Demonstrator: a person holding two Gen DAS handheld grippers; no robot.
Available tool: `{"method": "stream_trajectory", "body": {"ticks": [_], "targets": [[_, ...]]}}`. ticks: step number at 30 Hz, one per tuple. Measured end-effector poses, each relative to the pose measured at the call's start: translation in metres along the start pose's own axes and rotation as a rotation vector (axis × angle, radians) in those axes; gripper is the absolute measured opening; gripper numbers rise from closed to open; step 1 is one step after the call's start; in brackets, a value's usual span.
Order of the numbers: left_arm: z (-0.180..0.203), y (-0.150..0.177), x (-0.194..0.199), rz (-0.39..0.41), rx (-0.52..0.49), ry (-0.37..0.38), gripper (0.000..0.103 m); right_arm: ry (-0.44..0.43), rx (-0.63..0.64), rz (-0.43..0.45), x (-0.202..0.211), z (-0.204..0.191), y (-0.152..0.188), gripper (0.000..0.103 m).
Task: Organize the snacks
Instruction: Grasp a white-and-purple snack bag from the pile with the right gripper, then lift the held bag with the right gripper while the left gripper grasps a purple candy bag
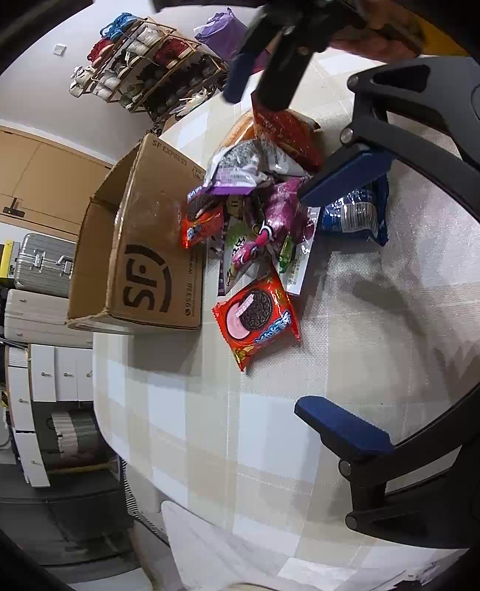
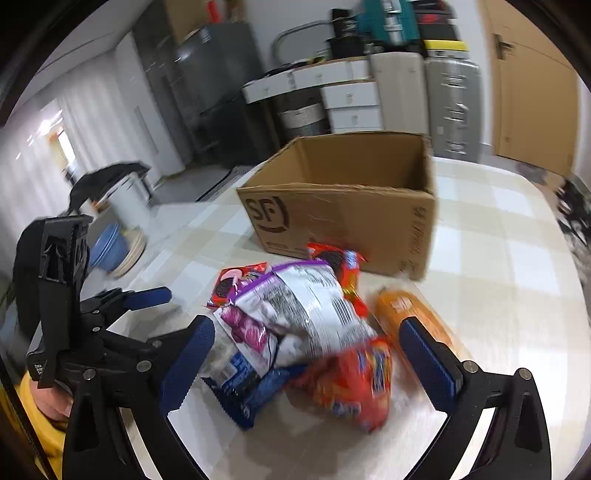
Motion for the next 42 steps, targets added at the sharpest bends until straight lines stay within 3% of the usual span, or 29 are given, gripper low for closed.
{"method": "stream_trajectory", "body": {"ticks": [4,6,7,9,14,18,23,42], "targets": [[-0.005,0.001,-0.007,-0.015,0.013,0.006,0.102,-0.015,0.055,-0.075,-0.025,-0.002,-0.009,0.099],[-0.008,0.003,-0.009,-0.028,0.021,0.003,0.102,-0.011,0.071,-0.119,-0.040,0.001,-0.006,0.077],[-0.009,0.004,-0.011,-0.039,0.023,0.002,0.102,-0.024,0.067,-0.136,-0.044,0.001,-0.004,0.073],[-0.009,0.005,-0.012,-0.042,0.021,0.010,0.102,-0.048,0.033,-0.184,-0.056,0.008,0.000,0.071],[-0.008,0.007,-0.016,-0.054,0.017,0.015,0.102,-0.049,0.039,-0.205,-0.065,0.009,0.004,0.066],[-0.011,0.009,-0.018,-0.058,0.026,0.012,0.102,-0.051,0.004,-0.184,-0.059,0.013,0.002,0.053],[-0.013,0.011,-0.015,-0.059,0.032,0.004,0.102,-0.069,-0.027,-0.125,-0.043,0.013,0.001,0.045],[0.011,0.001,0.005,-0.033,-0.028,-0.031,0.102,-0.230,-0.147,0.086,0.043,0.026,-0.011,0.043]]}}
Point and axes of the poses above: each gripper's, at about its wrist camera, not at the fingertips, and x roughly against the way its jaws point, z to its right, y to its underside, the point moved 9 cm from there along -x, roughly the way its jaws point, and after that the axes turned 11 degrees about -x, right-handed, at the moved point
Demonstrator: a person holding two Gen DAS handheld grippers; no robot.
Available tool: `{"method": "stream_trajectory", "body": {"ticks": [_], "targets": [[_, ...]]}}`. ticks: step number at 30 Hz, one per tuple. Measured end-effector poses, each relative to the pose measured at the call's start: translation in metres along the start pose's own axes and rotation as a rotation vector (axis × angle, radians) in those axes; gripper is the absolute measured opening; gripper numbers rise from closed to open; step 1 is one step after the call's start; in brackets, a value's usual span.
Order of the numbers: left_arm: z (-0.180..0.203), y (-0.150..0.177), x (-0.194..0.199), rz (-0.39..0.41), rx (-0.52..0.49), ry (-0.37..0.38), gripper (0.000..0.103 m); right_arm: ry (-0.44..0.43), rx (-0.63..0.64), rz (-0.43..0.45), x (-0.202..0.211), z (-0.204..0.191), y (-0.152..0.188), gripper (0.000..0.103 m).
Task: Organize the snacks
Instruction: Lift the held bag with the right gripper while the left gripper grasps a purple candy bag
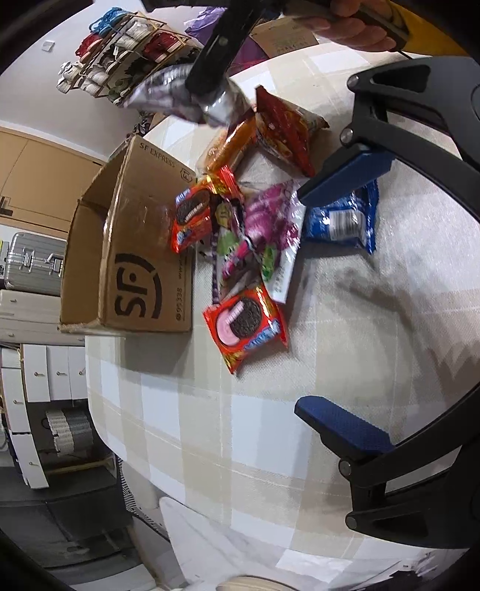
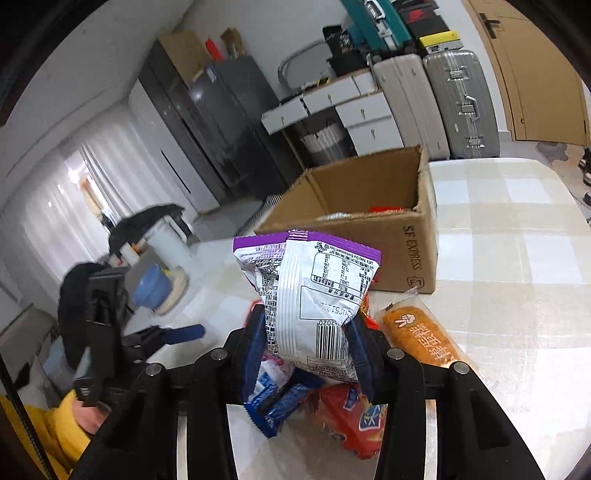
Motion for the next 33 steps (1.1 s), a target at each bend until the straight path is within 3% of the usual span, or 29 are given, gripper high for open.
{"method": "stream_trajectory", "body": {"ticks": [5,14,16,18,19,21,27,33], "targets": [[0.017,-0.019,-0.008,0.000,-0.041,0.009,0.102,-0.045,-0.045,0.051,0.029,0.005,0.008,0.043],[0.037,-0.040,-0.043,-0.033,-0.074,-0.008,0.100,-0.013,-0.084,0.087,0.056,0.024,0.027,0.043],[0.039,-0.040,-0.049,-0.049,-0.073,0.001,0.093,-0.013,-0.098,0.086,0.058,0.027,0.030,0.043],[0.039,-0.039,-0.053,-0.054,-0.073,0.009,0.075,-0.017,-0.108,0.085,0.060,0.029,0.033,0.043],[0.039,-0.039,-0.054,-0.057,-0.074,0.011,0.073,-0.019,-0.110,0.084,0.059,0.029,0.033,0.043],[0.039,-0.040,-0.054,-0.033,-0.067,0.027,0.053,-0.022,-0.114,0.084,0.058,0.029,0.034,0.043],[0.039,-0.037,-0.049,-0.019,-0.064,0.084,0.041,-0.025,-0.115,0.083,0.054,0.025,0.034,0.043],[0.038,-0.038,-0.028,0.022,-0.067,0.098,0.040,-0.019,-0.122,0.091,0.052,0.021,0.030,0.043]]}}
Point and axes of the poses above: each gripper's, at about its wrist camera, not at the fingertips, and x roughly against the way its jaws point, z to its right, y to its underside, the point moved 9 cm from there along -x, roughly the way its jaws point, and after that the axes turned 11 degrees about -x, right-handed, at the moved point
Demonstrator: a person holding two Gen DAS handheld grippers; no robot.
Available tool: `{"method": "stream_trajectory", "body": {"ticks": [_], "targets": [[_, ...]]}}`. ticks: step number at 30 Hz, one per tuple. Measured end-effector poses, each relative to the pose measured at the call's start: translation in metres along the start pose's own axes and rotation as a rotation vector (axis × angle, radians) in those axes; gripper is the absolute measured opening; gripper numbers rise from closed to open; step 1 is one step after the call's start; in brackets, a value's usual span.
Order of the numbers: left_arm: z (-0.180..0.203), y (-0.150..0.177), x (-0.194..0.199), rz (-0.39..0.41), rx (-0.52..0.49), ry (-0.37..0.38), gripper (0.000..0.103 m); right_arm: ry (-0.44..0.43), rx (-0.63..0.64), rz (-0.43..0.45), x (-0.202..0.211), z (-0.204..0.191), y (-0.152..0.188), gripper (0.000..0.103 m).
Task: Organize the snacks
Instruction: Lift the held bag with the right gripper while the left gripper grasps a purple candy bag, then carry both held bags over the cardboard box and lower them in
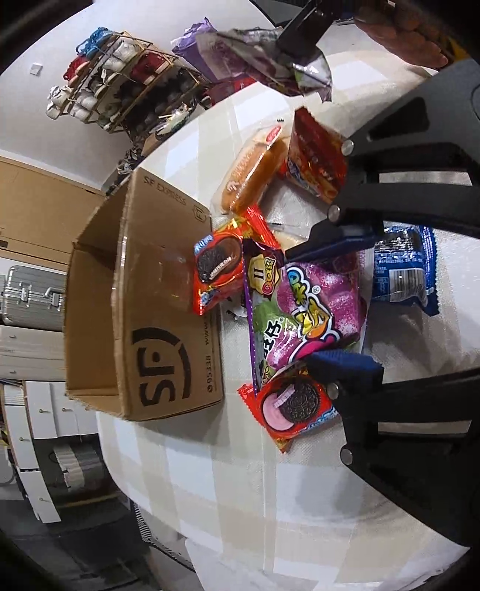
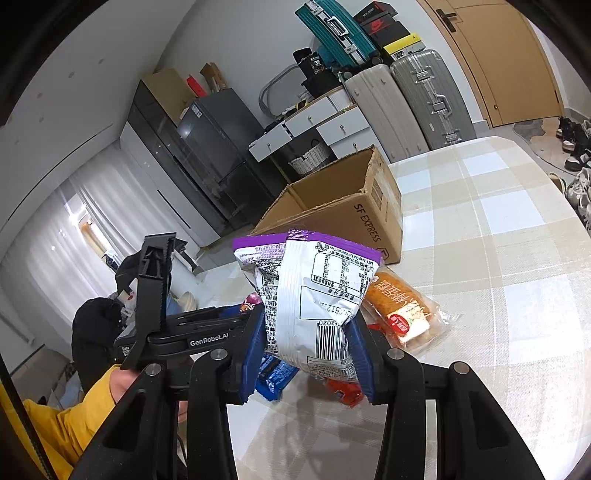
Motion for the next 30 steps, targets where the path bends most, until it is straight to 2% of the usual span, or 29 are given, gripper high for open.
{"method": "stream_trajectory", "body": {"ticks": [14,30], "targets": [[0.000,0.005,0.090,0.150,-0.001,0.018,0.039,-0.001,0.063,0.008,0.003,-0.047,0.008,0.043],[-0.029,0.040,0.192,0.277,0.068,0.040,0.039,0.012,0.129,0.027,0.018,-0.094,0.020,0.043]]}}
Point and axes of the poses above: each gripper's, at about its wrist camera, not at the fingertips, and x roughly against the way its jaws point, z to its right, y to its underside, the point moved 9 cm from there along -x, roughly the way its jaws point, and after that the axes turned 11 degrees about -x, right-handed, at the moved point
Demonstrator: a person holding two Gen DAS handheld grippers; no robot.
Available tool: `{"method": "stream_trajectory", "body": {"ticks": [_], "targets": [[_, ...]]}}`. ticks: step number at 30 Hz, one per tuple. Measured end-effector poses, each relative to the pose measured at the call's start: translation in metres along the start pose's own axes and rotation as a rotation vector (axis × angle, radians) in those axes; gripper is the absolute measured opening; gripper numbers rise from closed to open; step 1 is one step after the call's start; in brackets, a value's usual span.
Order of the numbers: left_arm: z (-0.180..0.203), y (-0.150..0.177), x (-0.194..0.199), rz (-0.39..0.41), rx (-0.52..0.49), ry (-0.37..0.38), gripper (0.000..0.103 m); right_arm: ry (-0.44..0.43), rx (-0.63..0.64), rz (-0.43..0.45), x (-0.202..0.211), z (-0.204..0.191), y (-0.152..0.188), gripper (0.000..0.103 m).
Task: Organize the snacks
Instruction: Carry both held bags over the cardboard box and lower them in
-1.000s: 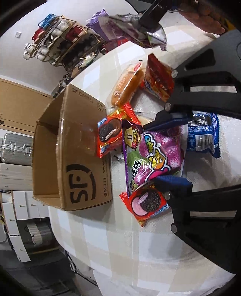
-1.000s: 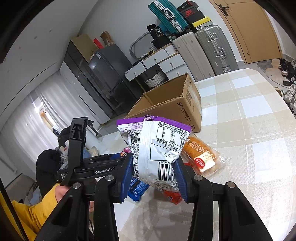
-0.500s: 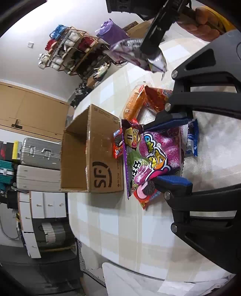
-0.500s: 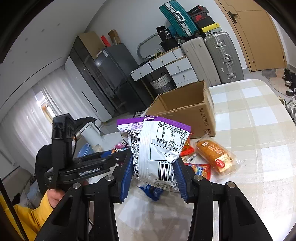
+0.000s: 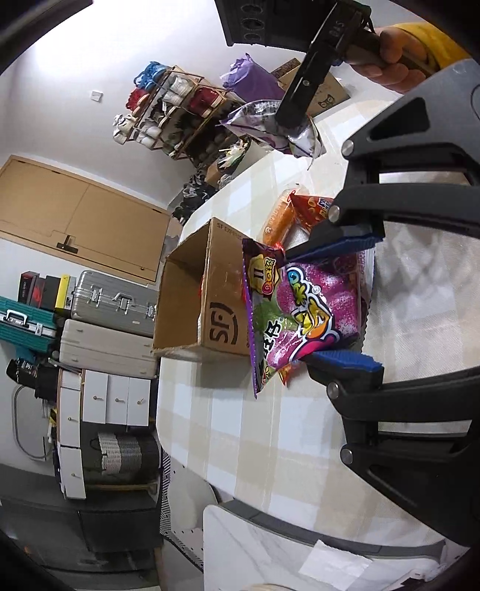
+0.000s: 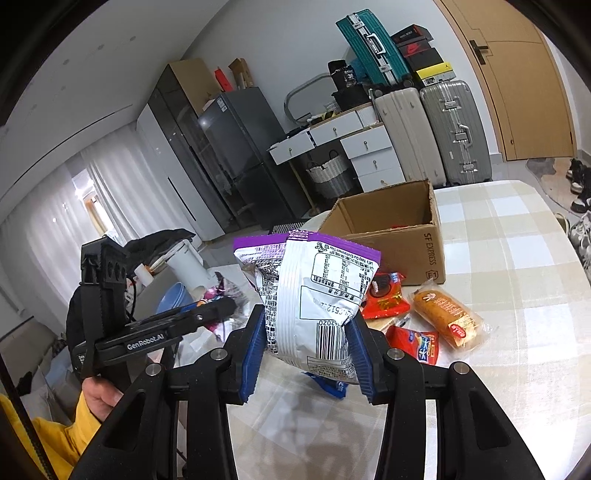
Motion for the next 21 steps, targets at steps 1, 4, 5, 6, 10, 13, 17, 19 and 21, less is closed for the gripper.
{"method": "stream_trajectory", "body": {"ticks": [1,4,5,6,10,13,17,19,21], "targets": [[-0.003,0.002,0.006,0.004,0.005,-0.003,0.039,0.001,0.000,-0.005,-0.001,-0.001,0.002,0.043],[-0.009,0.009,0.021,0.007,0.017,-0.011,0.039,0.010,-0.008,-0.019,-0.005,-0.002,0.009,0.043],[-0.012,0.011,0.026,0.008,0.021,-0.015,0.039,0.013,-0.013,-0.024,-0.006,-0.001,0.012,0.043],[-0.015,0.015,0.032,0.008,0.027,-0.021,0.039,0.014,-0.016,-0.027,-0.006,0.000,0.015,0.043],[-0.017,0.023,0.045,0.016,0.035,-0.036,0.039,0.025,-0.030,-0.045,-0.008,0.005,0.026,0.043],[-0.014,0.027,0.053,0.018,0.027,-0.039,0.039,0.034,-0.036,-0.057,-0.009,0.009,0.032,0.043],[-0.007,0.025,0.058,0.016,0.009,-0.035,0.039,0.040,-0.033,-0.065,-0.009,0.009,0.033,0.043],[-0.004,0.021,0.058,0.017,0.003,-0.036,0.039,0.043,-0.028,-0.061,-0.009,0.008,0.031,0.043],[-0.002,0.015,0.056,0.020,-0.004,-0.033,0.039,0.045,-0.028,-0.057,-0.009,0.008,0.028,0.043]]}}
Point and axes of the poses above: each gripper's, at about its wrist camera, not at the fingertips, and x roughly against the way its jaws point, z to its right, y to its underside, the point moved 9 cm from there along -x, roughly the way its jaws point, and after that the axes turned 11 degrees about -x, right-handed, at the moved point
